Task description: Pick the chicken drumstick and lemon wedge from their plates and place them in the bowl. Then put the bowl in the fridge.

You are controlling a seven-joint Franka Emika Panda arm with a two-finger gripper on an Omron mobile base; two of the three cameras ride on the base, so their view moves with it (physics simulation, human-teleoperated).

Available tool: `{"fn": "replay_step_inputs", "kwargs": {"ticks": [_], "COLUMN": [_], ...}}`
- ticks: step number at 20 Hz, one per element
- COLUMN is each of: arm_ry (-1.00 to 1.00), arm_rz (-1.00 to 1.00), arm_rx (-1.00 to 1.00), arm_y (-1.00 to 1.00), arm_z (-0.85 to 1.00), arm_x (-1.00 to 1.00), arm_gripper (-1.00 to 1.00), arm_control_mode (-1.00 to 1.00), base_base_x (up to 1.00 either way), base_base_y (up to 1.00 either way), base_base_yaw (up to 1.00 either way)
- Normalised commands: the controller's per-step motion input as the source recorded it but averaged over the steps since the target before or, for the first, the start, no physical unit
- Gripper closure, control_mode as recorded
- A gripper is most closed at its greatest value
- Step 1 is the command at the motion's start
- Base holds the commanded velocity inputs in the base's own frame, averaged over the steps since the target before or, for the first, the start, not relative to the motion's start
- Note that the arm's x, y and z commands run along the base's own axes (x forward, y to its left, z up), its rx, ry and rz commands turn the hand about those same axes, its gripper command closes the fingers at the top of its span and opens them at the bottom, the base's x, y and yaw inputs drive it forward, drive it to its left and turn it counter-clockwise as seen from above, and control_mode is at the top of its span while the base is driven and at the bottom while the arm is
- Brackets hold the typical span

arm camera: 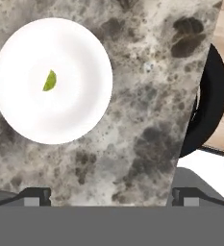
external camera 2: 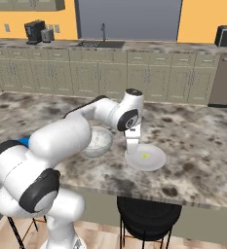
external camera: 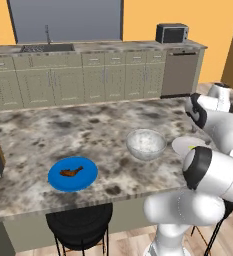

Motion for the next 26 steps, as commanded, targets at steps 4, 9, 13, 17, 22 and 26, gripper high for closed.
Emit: {"fn": "replay_step_inputs", "kwargs": {"ticks": [4,9,13,17,22,26], "arm_ry": [0.00,0.00,0.00,0.00,0.00,0.00], "arm_rz": [-0.07,-0.05,-0.03,0.00,0.00,0.00], "arm_rx": [0.00,0.01,0.00,0.03,0.06,0.05], "arm_y": [-0.22,-0.15,-0.13,-0.15,-0.15,-0.17], "arm_z": [-0.48,-0.38,-0.37,-0.29,-0.27,-0.21], "arm_x": [0.13,0.26,0.31,0.31,0.21,0.19], "arm_gripper": [-1.00,-1.00,-1.00,-1.00,-1.00,-1.00], "arm_control_mode": [-1.00,-1.00,-1.00,-1.00,-1.00,-1.00], "base_base_x": [0.00,0.00,0.00,0.00,0.00,0.00], "base_base_y": [0.00,0.00,0.00,0.00,0.00,0.00], "base_base_yaw": [0.00,0.00,0.00,0.00,0.00,0.00]}}
